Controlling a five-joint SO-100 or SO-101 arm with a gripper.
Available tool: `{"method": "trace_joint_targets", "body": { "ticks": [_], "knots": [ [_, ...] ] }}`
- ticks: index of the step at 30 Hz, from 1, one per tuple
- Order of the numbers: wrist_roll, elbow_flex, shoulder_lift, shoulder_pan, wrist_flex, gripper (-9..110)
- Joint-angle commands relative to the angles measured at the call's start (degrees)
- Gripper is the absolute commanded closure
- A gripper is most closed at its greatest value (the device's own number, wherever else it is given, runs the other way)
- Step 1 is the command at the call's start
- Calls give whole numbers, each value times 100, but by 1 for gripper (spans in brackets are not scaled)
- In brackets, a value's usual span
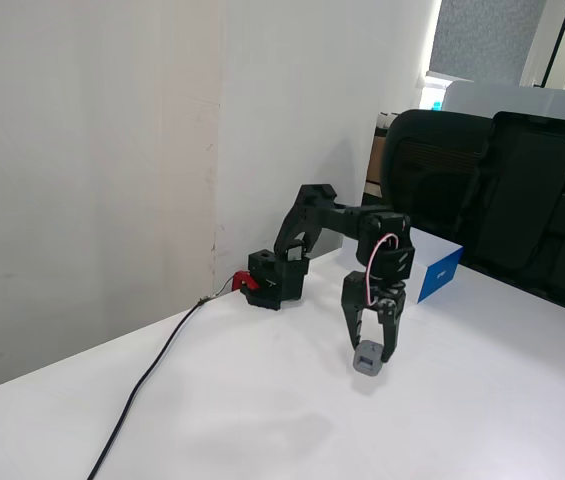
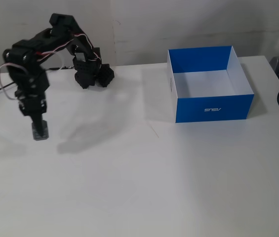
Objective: Grasp the gray block and put it in the box.
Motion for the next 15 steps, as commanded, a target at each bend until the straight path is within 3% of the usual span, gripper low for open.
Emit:
{"method": "trace_joint_targets", "body": {
  "ticks": [1,15],
  "knots": [
    [510,-501,958,483,255,101],
    [1696,-721,1371,2145,255,101]
  ]
}}
